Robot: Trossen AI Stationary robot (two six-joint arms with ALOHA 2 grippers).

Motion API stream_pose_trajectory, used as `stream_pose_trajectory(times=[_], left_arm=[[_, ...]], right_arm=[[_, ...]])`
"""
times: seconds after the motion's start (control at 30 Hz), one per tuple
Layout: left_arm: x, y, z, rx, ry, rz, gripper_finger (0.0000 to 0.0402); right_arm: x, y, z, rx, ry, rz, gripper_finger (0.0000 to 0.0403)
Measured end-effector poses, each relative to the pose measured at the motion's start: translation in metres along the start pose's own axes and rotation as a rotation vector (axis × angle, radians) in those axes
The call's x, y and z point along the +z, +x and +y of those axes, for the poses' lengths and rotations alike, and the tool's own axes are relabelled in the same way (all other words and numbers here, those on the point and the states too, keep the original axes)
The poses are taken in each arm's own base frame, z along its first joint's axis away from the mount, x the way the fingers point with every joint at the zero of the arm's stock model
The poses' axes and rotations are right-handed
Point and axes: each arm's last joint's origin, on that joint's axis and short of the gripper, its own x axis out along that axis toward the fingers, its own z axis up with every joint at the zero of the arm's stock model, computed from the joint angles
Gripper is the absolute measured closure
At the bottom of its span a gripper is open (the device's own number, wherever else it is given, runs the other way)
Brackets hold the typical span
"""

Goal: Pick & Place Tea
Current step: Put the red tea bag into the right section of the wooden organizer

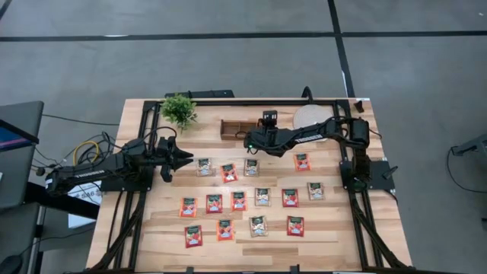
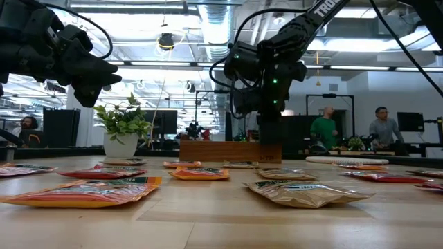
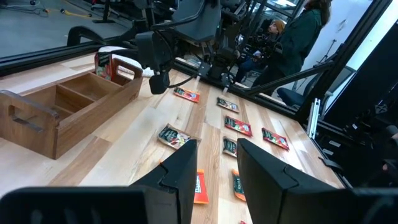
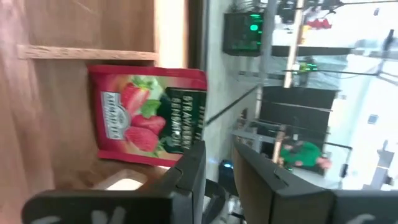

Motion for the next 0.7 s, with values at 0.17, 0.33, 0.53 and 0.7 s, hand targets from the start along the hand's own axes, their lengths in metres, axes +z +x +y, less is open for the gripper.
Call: stream_pose_trajectory(times=[0.17, 0.33, 0.53, 0.7], left_arm=[[0.000, 0.000, 0.000, 0.000, 0.000, 0.000, 0.0296], [0.000, 0.000, 0.000, 0.000, 0.000, 0.000, 0.0296], [0.000, 0.000, 0.000, 0.000, 0.000, 0.000, 0.0296], [0.000, 0.000, 0.000, 0.000, -0.002, 0.000, 0.0296]], right_arm=[[0.002, -0.011, 0.003, -0.081, -0.057, 0.015, 0.0330], [0.003, -0.024, 0.009, -0.125, -0.105, 0.014, 0.0330], [0.000, -0.051, 0.012, -0.170, -0.115, -0.007, 0.0330], [-0.021, -0.084, -0.001, -0.100, 0.010, -0.059, 0.0330]])
